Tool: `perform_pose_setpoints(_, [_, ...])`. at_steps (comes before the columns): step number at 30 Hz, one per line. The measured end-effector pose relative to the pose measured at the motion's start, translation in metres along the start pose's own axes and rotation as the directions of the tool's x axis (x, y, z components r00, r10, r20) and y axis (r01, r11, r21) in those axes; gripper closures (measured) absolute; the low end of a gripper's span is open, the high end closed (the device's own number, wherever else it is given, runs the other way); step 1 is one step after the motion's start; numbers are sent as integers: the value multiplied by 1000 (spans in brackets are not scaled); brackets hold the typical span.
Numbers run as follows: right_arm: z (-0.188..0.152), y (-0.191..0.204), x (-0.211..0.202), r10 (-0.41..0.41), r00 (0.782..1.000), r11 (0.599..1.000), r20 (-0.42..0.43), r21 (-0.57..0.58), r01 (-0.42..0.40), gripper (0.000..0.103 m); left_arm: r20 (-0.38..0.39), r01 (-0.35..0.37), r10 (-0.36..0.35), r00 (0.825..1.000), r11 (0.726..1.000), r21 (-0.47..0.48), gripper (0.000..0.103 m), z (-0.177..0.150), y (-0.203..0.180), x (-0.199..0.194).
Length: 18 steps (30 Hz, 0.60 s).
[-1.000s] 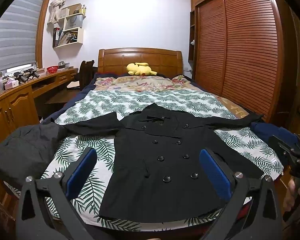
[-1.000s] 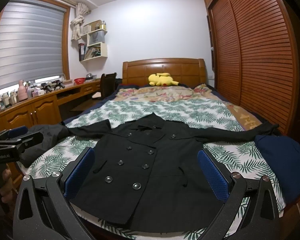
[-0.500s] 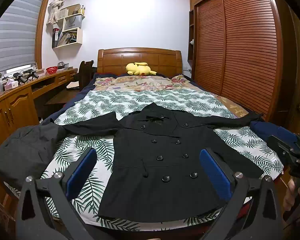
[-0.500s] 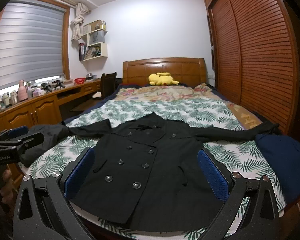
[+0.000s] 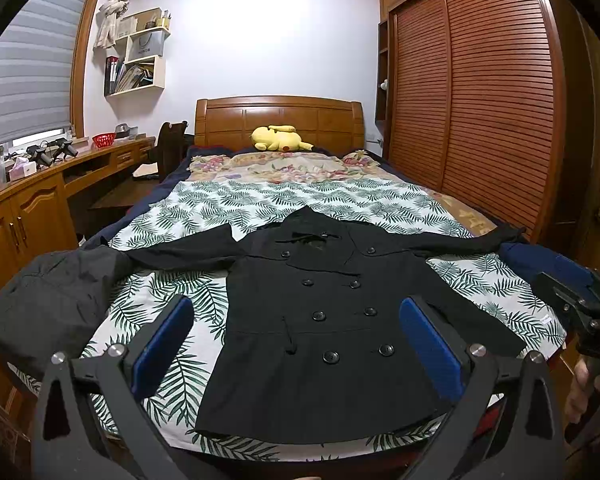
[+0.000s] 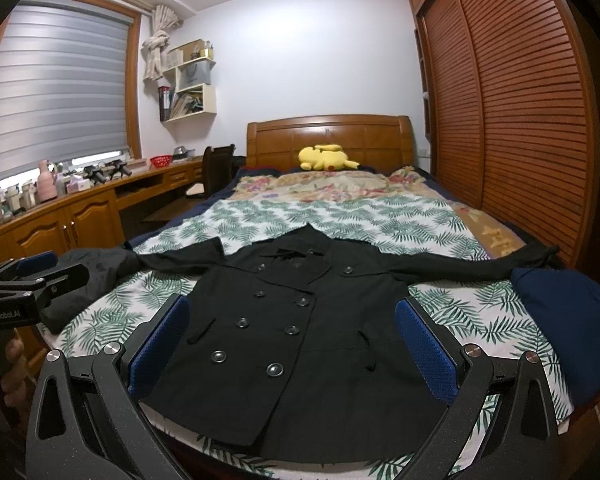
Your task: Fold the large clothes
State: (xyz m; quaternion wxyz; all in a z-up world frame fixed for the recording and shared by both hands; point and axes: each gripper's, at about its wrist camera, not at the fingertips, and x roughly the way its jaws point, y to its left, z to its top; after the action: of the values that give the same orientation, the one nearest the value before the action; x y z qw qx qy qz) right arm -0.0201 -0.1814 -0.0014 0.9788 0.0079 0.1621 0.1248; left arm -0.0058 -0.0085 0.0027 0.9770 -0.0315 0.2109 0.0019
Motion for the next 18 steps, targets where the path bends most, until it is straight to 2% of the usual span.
perform_pose_setpoints(18, [1, -1, -3, 2, 1000, 1000, -2, 4, -2, 0, 3, 0, 0, 1000, 1000, 1, 0, 0, -2, -1])
